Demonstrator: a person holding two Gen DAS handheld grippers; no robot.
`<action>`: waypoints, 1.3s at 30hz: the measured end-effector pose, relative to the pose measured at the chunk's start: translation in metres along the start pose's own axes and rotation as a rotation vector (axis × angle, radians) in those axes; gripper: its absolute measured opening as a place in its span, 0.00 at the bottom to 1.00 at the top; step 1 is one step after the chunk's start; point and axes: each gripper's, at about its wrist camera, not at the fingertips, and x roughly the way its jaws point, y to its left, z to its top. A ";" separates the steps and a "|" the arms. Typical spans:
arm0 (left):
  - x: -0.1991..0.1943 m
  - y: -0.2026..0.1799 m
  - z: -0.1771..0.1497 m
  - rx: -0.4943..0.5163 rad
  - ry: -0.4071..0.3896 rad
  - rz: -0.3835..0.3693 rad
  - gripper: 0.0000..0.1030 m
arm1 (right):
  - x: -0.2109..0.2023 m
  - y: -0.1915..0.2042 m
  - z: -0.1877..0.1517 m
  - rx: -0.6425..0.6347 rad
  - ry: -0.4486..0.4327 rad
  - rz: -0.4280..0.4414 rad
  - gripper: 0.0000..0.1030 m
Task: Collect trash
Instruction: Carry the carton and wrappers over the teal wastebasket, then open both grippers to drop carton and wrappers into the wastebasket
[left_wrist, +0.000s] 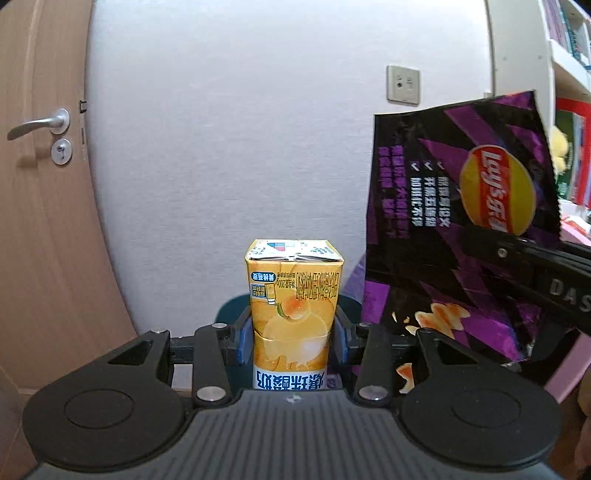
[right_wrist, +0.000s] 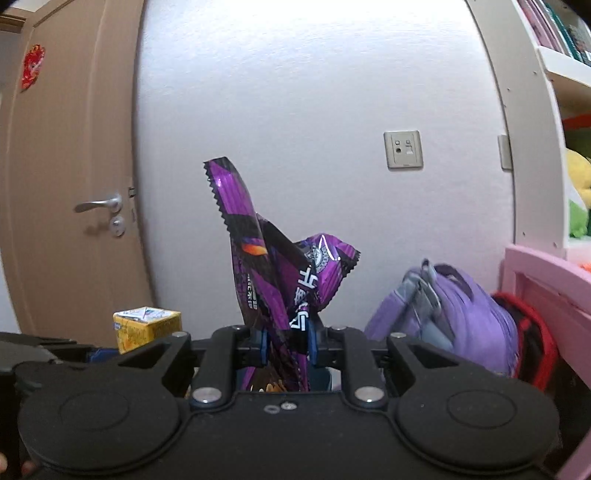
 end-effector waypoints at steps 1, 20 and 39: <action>0.006 0.005 -0.001 -0.001 0.006 0.002 0.39 | 0.011 0.001 0.001 -0.007 -0.001 -0.005 0.18; 0.159 0.019 -0.055 0.009 0.226 0.026 0.39 | 0.164 0.009 -0.077 0.017 0.154 0.023 0.19; 0.179 0.016 -0.085 -0.010 0.381 -0.004 0.51 | 0.183 0.022 -0.102 -0.065 0.406 -0.032 0.62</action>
